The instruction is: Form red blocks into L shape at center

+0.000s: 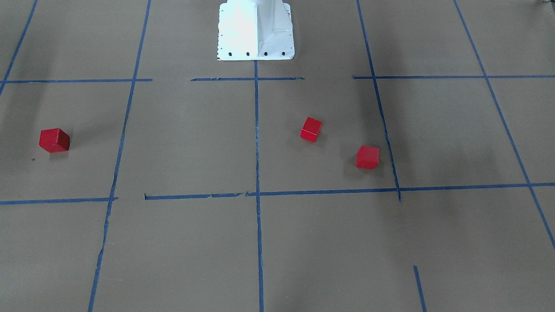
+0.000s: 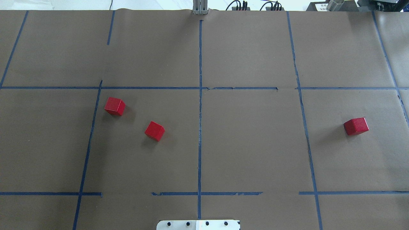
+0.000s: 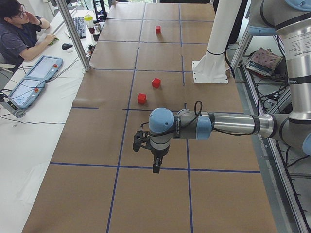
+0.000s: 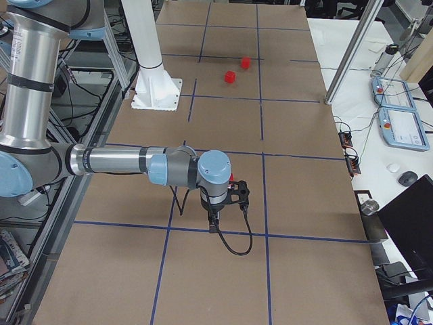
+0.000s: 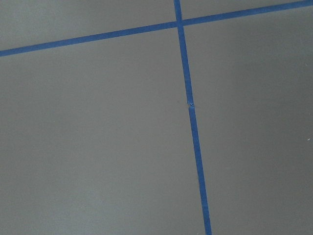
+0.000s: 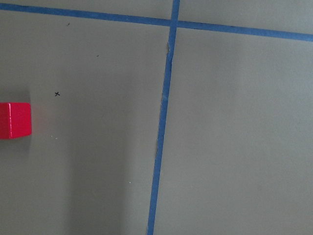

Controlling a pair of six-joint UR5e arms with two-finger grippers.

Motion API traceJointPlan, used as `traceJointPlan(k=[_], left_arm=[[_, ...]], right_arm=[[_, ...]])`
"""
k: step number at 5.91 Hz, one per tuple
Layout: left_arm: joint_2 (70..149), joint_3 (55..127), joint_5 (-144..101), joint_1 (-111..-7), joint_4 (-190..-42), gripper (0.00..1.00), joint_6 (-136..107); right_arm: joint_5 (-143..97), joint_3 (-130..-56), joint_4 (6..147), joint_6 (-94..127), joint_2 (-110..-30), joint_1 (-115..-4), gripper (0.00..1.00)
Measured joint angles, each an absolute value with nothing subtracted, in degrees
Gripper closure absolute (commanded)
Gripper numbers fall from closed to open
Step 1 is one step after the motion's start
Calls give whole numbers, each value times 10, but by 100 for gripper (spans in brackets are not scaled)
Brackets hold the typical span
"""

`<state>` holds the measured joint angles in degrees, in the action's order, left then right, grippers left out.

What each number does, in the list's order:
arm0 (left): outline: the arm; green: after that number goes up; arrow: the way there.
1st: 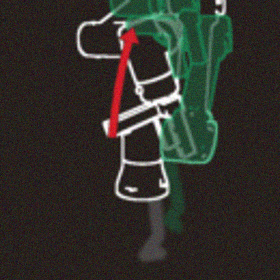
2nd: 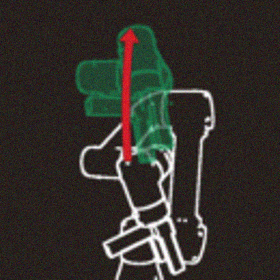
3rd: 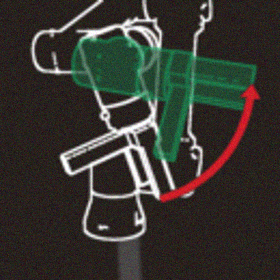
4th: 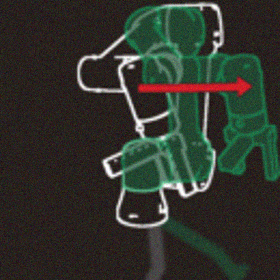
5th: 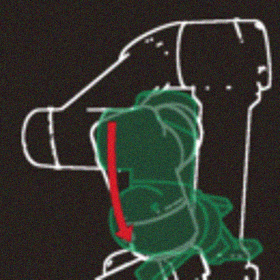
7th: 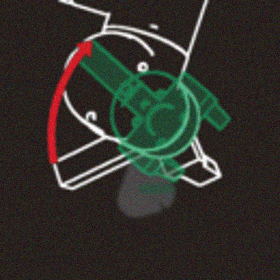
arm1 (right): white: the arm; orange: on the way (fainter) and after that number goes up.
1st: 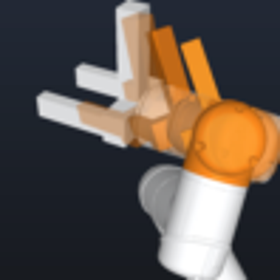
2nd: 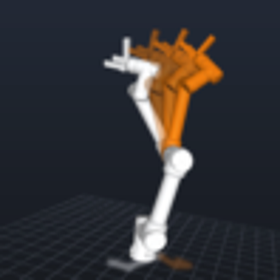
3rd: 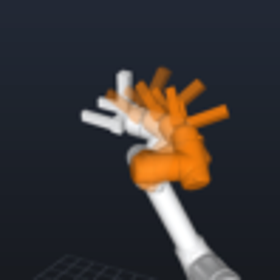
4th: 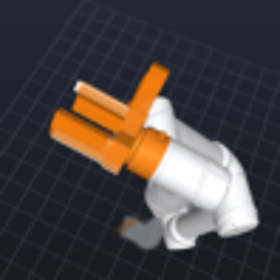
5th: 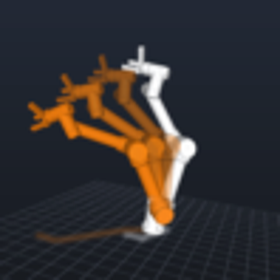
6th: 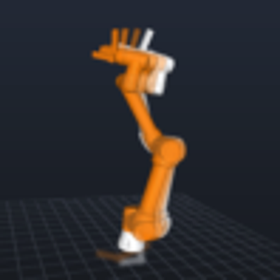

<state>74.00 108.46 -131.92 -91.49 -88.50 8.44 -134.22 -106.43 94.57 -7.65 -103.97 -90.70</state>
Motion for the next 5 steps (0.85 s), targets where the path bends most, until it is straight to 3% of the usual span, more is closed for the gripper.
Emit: traceJointPlan(k=[3, 5], left_arm=[[740, 1087, -1319, -913, -886, 0, 85], [740, 1087, -1319, -912, -885, 0, 85]], right_arm=[[-1341, -1071, 936, -74, -1024, -879, 0], [-1336, -1077, 844, 67, -1003, -776, 0]])
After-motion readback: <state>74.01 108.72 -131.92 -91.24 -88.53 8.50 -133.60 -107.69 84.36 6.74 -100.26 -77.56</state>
